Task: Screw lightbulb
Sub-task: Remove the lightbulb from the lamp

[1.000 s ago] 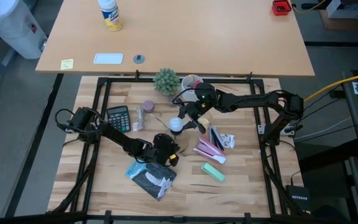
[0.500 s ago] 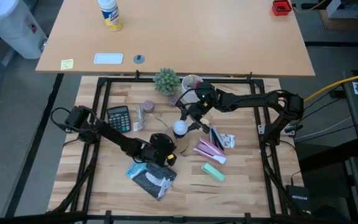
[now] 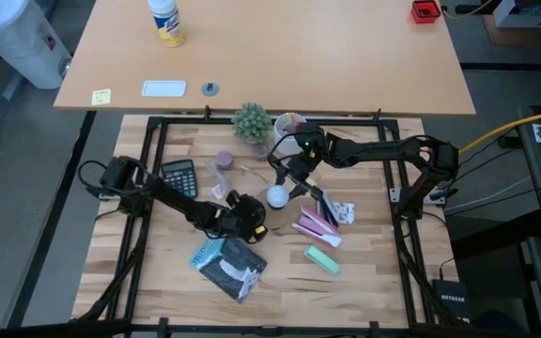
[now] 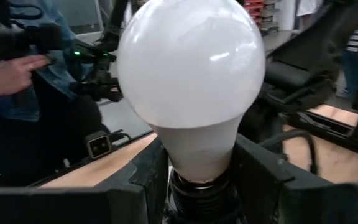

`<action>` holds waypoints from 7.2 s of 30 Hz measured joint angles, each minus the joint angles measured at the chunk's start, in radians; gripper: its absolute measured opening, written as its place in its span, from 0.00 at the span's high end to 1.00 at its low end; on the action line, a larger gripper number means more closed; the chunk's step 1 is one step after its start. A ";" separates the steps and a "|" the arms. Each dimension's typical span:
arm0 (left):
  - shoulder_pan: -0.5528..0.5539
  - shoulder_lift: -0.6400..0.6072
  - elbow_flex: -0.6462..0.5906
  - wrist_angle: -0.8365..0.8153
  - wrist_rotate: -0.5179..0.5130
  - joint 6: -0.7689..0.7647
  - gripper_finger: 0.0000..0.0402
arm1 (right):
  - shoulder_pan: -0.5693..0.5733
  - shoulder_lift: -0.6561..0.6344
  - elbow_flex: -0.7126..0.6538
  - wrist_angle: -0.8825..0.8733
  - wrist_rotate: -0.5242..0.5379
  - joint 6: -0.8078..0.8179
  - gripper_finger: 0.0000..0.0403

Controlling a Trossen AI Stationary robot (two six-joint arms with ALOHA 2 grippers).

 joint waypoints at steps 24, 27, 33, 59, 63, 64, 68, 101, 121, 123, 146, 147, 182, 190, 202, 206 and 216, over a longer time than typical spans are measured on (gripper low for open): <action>0.102 0.005 -0.007 0.161 -0.013 0.303 0.78 | -0.011 0.002 -0.003 0.029 -0.148 0.006 0.62; 0.084 0.007 -0.008 0.159 0.001 0.273 0.78 | -0.021 0.004 -0.004 0.068 -0.149 0.011 0.62; 0.072 0.006 -0.008 0.153 0.082 0.219 0.78 | -0.039 0.005 -0.005 0.141 -0.171 -0.005 0.62; -0.054 -0.276 -0.011 -0.024 -0.031 0.076 0.78 | -0.040 -0.004 0.003 -0.022 0.009 -0.085 0.62; -0.108 -0.245 -0.011 0.060 0.009 0.032 0.78 | -0.040 -0.003 0.003 -0.021 0.020 -0.084 0.62; -0.123 -0.233 -0.011 0.069 0.021 0.026 0.78 | -0.041 -0.003 0.003 -0.020 0.020 -0.084 0.62; -0.163 -0.162 -0.009 0.173 0.064 -0.002 0.78 | -0.041 -0.002 0.003 -0.015 0.026 -0.084 0.62; -0.187 0.167 0.079 0.282 -0.022 -0.346 0.78 | -0.043 0.000 0.001 -0.011 0.025 -0.025 0.62; -0.030 0.171 0.074 0.081 -0.320 -0.454 0.78 | -0.041 0.000 0.001 -0.015 -0.026 -0.021 0.62; 0.001 0.171 0.074 0.080 -0.320 -0.414 0.78 | -0.041 0.000 0.001 -0.014 -0.025 -0.021 0.62; -0.073 -0.423 0.075 -0.455 -0.333 -0.119 0.78 | -0.042 0.002 -0.001 0.228 0.235 0.008 0.62; -0.086 -0.446 0.075 -0.467 -0.333 -0.125 0.78 | -0.042 0.002 -0.001 0.234 0.234 0.011 0.62; -0.225 -0.423 0.075 -0.496 -0.325 -0.212 0.78 | -0.145 -0.071 0.001 -0.341 0.950 0.309 0.62; -0.225 -0.423 0.075 -0.510 -0.325 -0.215 0.78 | -0.192 -0.071 0.001 -0.545 0.951 0.264 0.62; -0.225 -0.423 0.075 -0.510 -0.321 -0.215 0.78 | -0.192 0.110 0.001 -0.542 0.923 0.263 0.62; -0.224 -0.423 0.075 -0.511 -0.319 -0.212 0.78 | -0.193 0.149 0.001 -0.533 0.923 0.261 0.62; -0.224 -0.423 0.075 -0.512 -0.319 -0.212 0.78 | -0.192 0.166 0.002 -0.522 0.922 0.269 0.60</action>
